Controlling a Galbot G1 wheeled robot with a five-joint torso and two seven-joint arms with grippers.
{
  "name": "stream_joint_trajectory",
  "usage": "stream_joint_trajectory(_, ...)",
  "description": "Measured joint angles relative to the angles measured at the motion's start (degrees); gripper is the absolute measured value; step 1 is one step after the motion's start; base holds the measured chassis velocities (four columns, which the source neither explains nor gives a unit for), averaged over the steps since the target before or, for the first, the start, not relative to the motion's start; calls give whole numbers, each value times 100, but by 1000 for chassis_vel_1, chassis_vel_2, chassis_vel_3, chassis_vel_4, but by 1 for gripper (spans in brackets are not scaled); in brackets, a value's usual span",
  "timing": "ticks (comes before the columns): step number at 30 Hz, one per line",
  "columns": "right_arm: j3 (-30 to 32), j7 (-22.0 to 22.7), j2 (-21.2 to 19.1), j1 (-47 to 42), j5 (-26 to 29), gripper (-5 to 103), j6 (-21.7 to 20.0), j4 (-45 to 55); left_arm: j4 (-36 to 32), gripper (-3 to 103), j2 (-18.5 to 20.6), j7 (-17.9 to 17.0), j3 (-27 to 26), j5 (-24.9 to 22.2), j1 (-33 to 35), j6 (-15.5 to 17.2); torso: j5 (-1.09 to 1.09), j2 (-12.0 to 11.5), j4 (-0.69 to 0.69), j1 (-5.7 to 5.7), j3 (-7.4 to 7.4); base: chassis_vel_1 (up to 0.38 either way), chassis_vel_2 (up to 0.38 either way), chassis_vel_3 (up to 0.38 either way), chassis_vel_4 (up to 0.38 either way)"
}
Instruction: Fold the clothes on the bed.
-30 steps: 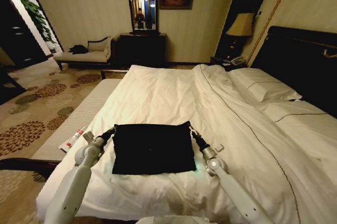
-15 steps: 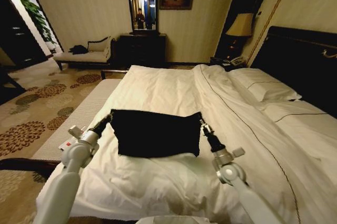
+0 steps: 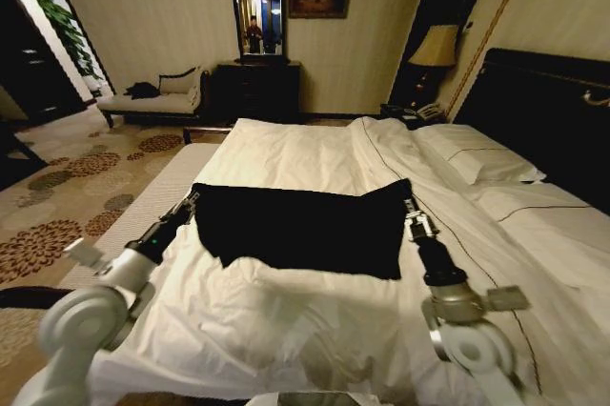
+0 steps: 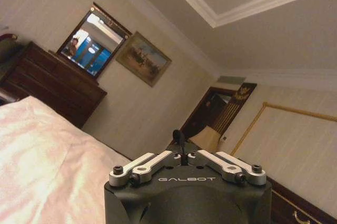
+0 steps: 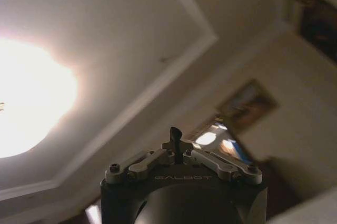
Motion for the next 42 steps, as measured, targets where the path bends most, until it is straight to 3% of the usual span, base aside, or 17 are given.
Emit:
stream_joint_trajectory(1,0,0,0,0,0,2,0,0,0,1,0,0,0,0,0,0,0,0,0,0,0,0,0,0,0)
stream_joint_trajectory(5,-558,1556,-372,710,-96,2,-912,-551,756,1,83,-185,552,388,-476,182,0,0,1,1,2,0,0,0,0)
stream_joint_trajectory(7,-778,1817,-427,905,-104,2,-1142,-848,1154,1,66,-188,777,539,-651,255,2,-1,2,2,2,0,0,0,0)
stream_joint_trajectory(9,-1488,2213,-496,1473,33,2,-1525,-1839,2188,1,-25,-187,1507,990,-1168,338,-1,-2,1,3,3,0,0,0,0)
stream_joint_trajectory(11,-2112,2247,-469,2053,115,2,-1587,-2766,3115,1,-134,-115,2121,1500,-1633,306,1,-4,-3,5,4,0,0,0,0)
stream_joint_trajectory(12,-2112,2247,-469,2053,115,2,-1587,-2766,3115,1,-134,-115,2121,1500,-1633,306,1,-4,-3,5,4,0,0,0,0)
stream_joint_trajectory(14,-2797,2017,-318,2838,124,2,-1526,-3945,4366,1,-327,4,2748,2111,-2247,131,-1,-4,0,6,5,0,0,0,0)
stream_joint_trajectory(20,-3422,1332,96,3827,-7,2,-1068,-5706,5815,1,-688,331,3185,2487,-3198,-190,0,-4,-1,7,4,0,0,0,0)
stream_joint_trajectory(27,-3293,876,316,3929,165,2,-639,-5905,5879,1,-651,665,3116,2393,-3215,-448,0,-3,1,4,2,0,0,0,0)
stream_joint_trajectory(32,-3030,650,275,3470,367,2,-412,-5220,5444,1,-525,940,2957,2361,-2709,-637,-1,-3,1,3,1,0,0,0,0)
stream_joint_trajectory(35,-2775,475,284,2839,221,2,-80,-4671,5056,1,-429,1217,2757,2363,-2156,-814,0,-1,0,1,1,0,0,0,0)
stream_joint_trajectory(42,-2243,429,556,1686,-11,2,105,-4058,4478,1,-264,1551,2486,2560,-1203,-914,0,-1,-1,2,0,0,0,0,0)
